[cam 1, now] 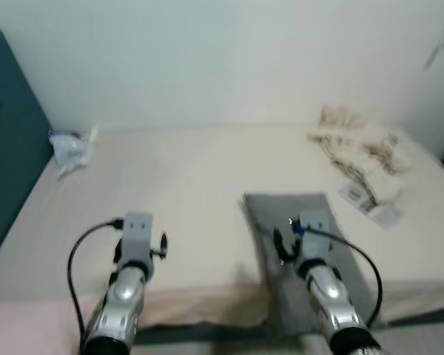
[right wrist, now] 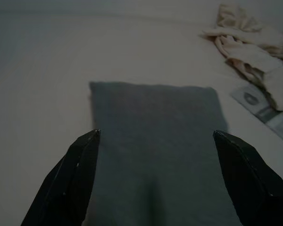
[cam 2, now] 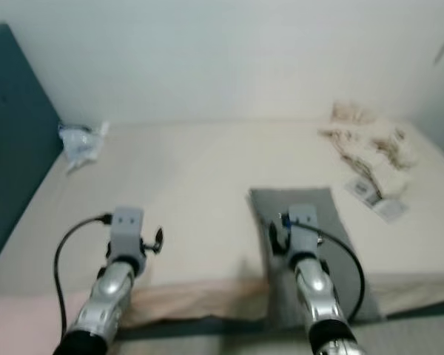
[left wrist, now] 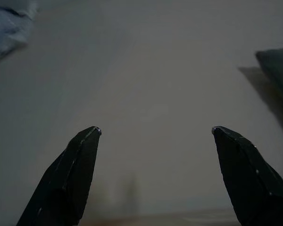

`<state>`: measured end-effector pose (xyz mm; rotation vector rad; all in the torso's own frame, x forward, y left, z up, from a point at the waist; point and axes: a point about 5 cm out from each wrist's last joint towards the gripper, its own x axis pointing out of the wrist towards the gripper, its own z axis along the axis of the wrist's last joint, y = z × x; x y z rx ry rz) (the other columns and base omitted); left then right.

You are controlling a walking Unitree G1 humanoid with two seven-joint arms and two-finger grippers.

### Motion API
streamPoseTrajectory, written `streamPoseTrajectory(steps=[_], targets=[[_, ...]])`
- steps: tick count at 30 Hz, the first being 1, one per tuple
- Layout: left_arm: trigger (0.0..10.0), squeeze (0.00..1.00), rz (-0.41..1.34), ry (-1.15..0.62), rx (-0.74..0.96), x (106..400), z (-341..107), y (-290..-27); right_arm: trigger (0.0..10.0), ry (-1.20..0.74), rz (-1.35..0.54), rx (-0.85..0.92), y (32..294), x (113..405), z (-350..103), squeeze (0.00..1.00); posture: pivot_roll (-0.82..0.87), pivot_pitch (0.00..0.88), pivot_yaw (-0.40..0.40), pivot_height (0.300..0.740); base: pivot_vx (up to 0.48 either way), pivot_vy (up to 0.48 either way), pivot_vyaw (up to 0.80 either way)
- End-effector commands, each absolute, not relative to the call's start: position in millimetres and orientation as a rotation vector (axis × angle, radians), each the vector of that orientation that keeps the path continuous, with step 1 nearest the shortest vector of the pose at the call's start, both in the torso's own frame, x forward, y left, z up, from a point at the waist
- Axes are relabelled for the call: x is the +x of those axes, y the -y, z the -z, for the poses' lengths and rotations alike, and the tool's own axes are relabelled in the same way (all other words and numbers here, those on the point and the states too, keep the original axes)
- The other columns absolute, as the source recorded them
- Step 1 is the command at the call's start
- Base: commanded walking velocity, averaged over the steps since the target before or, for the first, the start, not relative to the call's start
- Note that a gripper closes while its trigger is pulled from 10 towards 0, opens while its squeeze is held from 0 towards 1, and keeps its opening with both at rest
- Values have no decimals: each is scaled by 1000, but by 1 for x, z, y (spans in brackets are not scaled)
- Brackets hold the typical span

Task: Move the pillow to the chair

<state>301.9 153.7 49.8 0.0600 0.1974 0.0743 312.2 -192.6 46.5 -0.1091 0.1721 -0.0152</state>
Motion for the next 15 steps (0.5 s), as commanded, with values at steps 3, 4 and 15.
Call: streamPoseTrajectory(steps=[3,4,15], targets=[[10000,0,-87,-228,58,300,-46,-159,10000,-202,14,-94,191,308,-40,0,-17,74,-7,740,0,0,0],[10000,0,-87,-228,58,300,-46,-159,10000,-202,14,-94,191,308,-40,0,-17,74,-7,740,0,0,0],[10000,0,-93,-254,107,301,-45,-165,10000,-214,7,-91,193,308,-39,0,-19,78,-9,740,0,-175,0]])
